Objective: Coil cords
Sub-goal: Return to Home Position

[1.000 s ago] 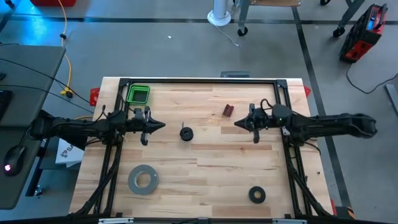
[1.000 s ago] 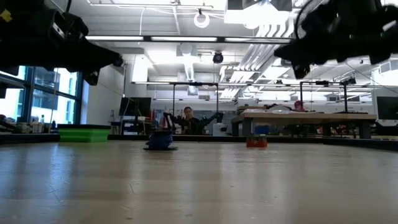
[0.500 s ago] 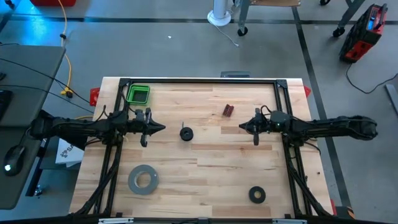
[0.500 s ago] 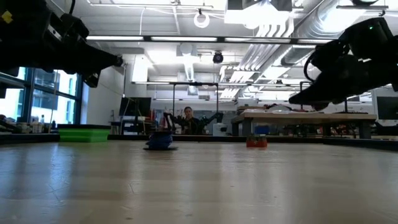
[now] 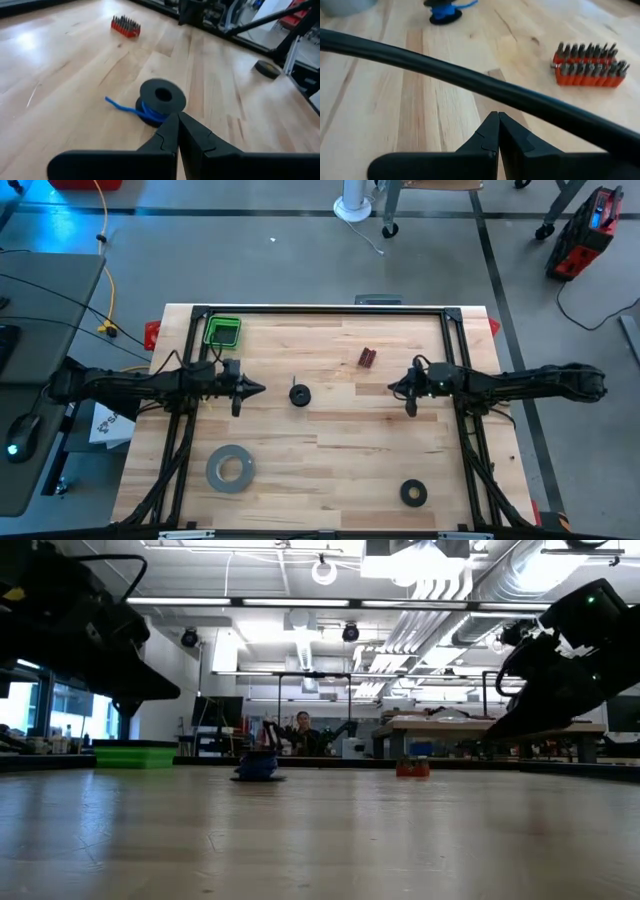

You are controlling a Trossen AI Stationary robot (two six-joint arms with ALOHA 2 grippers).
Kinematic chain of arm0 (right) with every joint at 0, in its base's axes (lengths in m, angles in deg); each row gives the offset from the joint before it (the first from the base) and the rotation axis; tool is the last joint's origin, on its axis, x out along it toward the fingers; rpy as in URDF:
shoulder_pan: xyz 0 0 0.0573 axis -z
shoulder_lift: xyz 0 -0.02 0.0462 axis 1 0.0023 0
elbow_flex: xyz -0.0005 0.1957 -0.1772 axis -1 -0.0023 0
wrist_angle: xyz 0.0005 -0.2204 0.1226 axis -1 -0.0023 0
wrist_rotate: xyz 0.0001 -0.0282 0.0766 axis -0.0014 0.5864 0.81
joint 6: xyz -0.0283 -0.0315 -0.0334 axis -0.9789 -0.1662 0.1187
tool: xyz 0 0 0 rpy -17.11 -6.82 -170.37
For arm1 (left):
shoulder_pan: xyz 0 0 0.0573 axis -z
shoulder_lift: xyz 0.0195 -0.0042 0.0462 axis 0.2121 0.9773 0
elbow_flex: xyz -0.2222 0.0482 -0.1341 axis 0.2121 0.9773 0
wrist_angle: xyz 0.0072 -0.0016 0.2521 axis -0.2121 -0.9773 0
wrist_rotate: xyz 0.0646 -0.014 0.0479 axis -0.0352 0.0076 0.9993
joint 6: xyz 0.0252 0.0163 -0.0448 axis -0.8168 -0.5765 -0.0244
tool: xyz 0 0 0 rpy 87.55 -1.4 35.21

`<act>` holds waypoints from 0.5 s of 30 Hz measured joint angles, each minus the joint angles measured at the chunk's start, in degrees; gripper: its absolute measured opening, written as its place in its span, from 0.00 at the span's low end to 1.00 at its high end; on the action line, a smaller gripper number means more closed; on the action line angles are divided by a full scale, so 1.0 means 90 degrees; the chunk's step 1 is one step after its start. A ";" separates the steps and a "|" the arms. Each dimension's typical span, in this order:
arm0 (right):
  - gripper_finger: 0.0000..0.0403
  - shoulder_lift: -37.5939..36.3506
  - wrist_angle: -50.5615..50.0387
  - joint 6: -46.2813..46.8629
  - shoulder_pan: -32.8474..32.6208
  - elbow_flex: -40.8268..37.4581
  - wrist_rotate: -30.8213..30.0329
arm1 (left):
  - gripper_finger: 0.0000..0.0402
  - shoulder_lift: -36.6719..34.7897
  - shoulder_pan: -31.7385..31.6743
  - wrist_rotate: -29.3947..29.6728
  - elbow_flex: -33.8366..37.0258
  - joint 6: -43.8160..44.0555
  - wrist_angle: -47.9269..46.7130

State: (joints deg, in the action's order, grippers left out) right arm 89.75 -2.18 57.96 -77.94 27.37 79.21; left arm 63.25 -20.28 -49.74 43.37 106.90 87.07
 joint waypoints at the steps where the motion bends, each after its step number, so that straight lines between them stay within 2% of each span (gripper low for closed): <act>1: 0.00 0.0000 -0.0062 -0.0002 0.0000 0.0000 0.0000 | 0.00 0.0000 0.0000 0.0000 0.0000 0.0000 -0.0052; 5: 0.00 -0.0226 -0.0389 0.0000 -0.0048 0.0000 -0.0005 | 0.00 -0.0073 0.0000 0.0000 0.0000 0.0002 -0.0130; 15: 0.00 -0.2755 -0.1925 -0.0001 -0.0246 0.0000 0.0017 | 0.00 -0.2004 0.0002 0.0002 0.0000 0.0005 -0.0867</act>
State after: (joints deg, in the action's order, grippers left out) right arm 64.96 -19.51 57.95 -80.16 27.37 79.36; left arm 45.21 -20.25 -49.72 43.37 106.94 79.27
